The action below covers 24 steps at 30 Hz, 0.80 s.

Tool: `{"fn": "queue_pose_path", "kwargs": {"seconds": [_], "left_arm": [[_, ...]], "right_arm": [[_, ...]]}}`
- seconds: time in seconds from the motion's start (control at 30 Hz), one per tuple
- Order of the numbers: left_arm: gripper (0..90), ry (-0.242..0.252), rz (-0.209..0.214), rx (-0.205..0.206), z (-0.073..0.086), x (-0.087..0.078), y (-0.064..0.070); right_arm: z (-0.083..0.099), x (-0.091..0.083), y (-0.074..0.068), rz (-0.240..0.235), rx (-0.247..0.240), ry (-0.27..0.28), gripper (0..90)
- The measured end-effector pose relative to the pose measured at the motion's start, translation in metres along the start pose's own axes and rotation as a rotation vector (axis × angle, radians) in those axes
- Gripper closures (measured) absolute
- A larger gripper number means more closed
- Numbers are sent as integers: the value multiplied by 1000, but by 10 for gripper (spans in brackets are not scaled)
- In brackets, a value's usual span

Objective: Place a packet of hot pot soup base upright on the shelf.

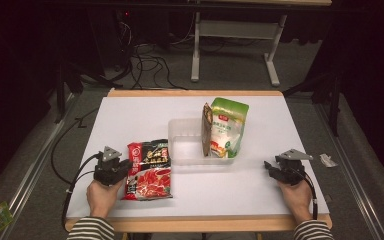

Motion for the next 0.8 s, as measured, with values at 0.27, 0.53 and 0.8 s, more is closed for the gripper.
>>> {"fn": "queue_pose_path", "kwargs": {"seconds": [0.27, 0.53, 0.8], "left_arm": [[566, -22, -52, 32, -14, 28, -21], [450, -76, -25, 46, -15, 52, -24], [363, -103, 9, 8, -14, 61, -29]], "right_arm": [[0, 0, 0, 0, 1, 0, 495], [0, 0, 0, -4, 7, -4, 492], [0, 0, 0, -2, 7, -2, 493]]}}
Point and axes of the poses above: each handheld gripper's, and its own axes: x roughly forward along the jaws, z roughly out of its underside, y roughly to its right, the point moved 10 cm from there along x, roughly forward along the jaws, and after that the axes turned 9 degrees about y, right-handed, at the moved point
